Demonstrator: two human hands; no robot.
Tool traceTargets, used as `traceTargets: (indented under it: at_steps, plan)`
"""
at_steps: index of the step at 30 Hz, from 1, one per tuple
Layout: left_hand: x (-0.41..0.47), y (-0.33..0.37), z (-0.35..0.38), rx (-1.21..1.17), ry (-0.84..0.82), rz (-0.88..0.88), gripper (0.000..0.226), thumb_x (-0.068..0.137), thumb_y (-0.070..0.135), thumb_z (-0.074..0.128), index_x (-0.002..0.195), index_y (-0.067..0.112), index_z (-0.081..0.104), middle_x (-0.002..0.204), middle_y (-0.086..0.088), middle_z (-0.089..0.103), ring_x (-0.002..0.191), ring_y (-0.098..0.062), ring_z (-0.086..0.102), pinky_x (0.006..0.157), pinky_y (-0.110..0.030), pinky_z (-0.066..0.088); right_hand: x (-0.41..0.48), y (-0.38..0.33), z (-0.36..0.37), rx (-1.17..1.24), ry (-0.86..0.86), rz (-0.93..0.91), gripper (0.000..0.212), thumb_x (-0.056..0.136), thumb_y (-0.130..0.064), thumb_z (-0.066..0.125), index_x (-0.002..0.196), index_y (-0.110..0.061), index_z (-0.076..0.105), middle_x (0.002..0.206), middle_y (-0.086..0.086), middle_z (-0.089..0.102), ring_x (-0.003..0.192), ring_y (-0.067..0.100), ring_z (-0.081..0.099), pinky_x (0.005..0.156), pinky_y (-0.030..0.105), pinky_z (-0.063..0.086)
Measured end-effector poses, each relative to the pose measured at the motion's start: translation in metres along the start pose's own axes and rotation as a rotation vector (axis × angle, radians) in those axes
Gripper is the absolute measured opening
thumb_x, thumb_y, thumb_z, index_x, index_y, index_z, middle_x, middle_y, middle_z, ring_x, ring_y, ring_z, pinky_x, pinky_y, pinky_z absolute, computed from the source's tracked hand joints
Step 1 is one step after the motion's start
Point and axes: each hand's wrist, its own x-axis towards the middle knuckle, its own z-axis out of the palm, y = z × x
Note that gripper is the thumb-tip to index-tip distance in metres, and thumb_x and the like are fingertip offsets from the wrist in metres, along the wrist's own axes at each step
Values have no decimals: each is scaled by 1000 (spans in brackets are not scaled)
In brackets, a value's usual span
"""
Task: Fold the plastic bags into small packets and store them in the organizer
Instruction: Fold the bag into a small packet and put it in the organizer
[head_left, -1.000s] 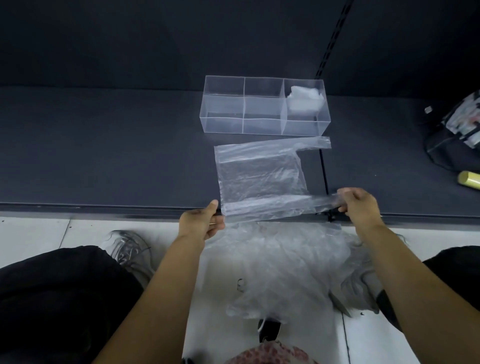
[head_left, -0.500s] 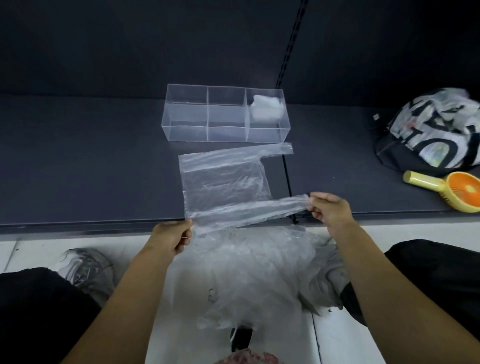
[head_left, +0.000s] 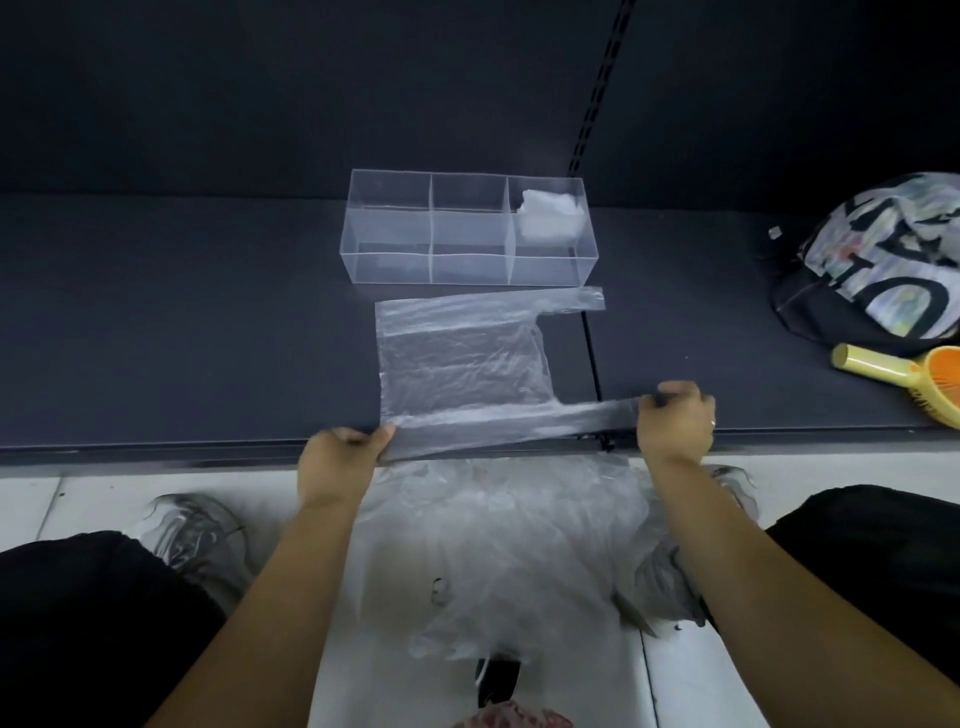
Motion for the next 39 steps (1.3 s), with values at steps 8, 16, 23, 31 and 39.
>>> traceTargets:
  at_steps: [8, 16, 23, 31, 39]
  plan:
    - [11, 29, 41, 412, 126, 669, 49, 102, 17, 33, 148, 2, 26, 157, -13, 22, 147, -27, 14, 119, -40, 5, -115, -88, 79, -22, -398, -811, 43, 99, -14, 43, 142, -6, 42, 153, 11, 33, 143, 25, 25, 120, 35, 15]
    - [39, 0, 45, 745, 52, 685, 76, 89, 56, -8, 151, 12, 0, 159, -4, -3, 148, -19, -2, 119, -42, -7, -70, -56, 104, -535, -397, -880, 73, 94, -63, 5, 153, -21, -5, 160, -1, -13, 146, 15, -17, 118, 38, -14]
    - [45, 9, 41, 645, 64, 716, 73, 91, 59, 5, 150, 16, 1, 158, 0, -3, 145, -15, -8, 118, -39, -10, -18, -41, 67, -542, -163, -580, 73, 98, -53, 26, 153, -8, 7, 161, 10, 2, 149, 24, -2, 120, 42, -6]
    - [99, 46, 45, 732, 45, 670, 60, 101, 37, 12, 150, 12, -11, 160, -3, -14, 146, -16, -17, 118, -38, -12, -62, -139, 145, -386, -483, -938, 60, 102, -41, 26, 153, -14, 8, 162, 4, 2, 148, 16, -5, 119, 33, -11]
    - [101, 42, 43, 728, -1, 679, 67, 99, 48, 13, 152, 13, -7, 161, -4, -11, 147, -16, -13, 118, -39, -12, 30, -62, 93, -523, -207, -671, 64, 100, -47, 23, 154, -14, 9, 162, 4, 3, 149, 20, -1, 120, 40, -6]
